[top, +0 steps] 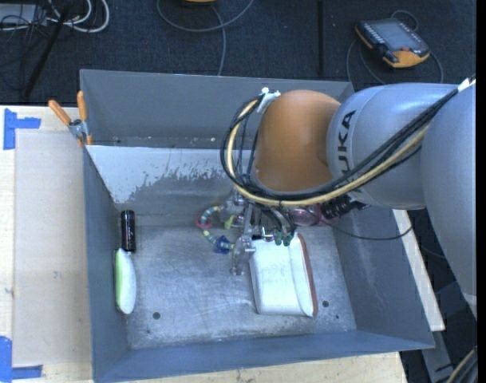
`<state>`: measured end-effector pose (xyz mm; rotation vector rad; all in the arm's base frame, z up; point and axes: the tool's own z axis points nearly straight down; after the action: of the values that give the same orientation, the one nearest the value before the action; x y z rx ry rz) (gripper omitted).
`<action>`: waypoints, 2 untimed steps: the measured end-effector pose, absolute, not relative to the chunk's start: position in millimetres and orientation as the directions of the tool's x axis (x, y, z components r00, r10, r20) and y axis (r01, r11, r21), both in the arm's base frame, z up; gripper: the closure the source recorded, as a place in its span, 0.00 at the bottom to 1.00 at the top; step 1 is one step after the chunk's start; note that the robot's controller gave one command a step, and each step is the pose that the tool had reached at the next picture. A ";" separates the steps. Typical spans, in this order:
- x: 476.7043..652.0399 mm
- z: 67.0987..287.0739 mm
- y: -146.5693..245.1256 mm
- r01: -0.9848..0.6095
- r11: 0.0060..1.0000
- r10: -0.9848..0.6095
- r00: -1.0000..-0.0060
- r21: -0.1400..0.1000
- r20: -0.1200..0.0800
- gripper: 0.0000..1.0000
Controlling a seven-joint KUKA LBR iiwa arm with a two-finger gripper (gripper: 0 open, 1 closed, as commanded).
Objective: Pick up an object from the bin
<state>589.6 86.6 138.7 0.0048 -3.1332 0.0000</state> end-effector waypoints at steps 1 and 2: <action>591.4 143.4 86.3 -0.001 1.000 -0.001 -1.000 0.001 0.001 0.00; 600.8 127.9 82.8 -0.072 0.997 -0.072 -0.997 0.001 -0.006 0.00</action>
Offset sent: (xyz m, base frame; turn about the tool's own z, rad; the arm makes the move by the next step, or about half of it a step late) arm 0.0289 -0.0203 -0.0635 -0.2283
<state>600.8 82.8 127.9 0.1139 -3.1455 -0.0018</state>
